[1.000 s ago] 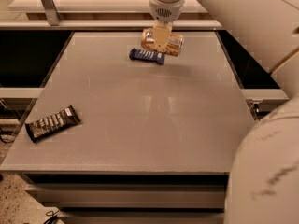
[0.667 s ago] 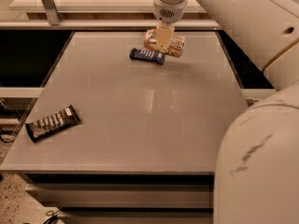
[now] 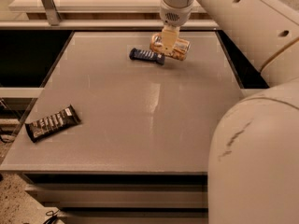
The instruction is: Move orange can near rxbar blueberry
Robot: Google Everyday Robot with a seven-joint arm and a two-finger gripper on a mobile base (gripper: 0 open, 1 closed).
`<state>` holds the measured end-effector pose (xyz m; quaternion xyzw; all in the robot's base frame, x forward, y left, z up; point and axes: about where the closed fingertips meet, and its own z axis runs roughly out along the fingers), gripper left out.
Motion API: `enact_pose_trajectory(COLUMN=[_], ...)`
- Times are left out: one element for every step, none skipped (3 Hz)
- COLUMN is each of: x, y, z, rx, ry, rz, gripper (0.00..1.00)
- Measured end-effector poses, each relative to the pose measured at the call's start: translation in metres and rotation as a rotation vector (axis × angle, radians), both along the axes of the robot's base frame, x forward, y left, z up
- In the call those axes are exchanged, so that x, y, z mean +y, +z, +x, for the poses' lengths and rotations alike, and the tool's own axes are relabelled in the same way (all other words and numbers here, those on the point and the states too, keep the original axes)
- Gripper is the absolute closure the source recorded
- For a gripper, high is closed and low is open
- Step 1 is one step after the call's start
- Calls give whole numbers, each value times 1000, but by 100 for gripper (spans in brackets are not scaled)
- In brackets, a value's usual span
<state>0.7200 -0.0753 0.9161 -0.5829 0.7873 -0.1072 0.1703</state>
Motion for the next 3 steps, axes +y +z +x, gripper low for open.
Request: enact_pose_trajectory(x=[-9,-11,-9], y=[-8,-12,-17], z=[1,1,1], rx=[16,24,40], ry=[-20,-24,-21], rz=[2,2,1], gripper=[100,100,88])
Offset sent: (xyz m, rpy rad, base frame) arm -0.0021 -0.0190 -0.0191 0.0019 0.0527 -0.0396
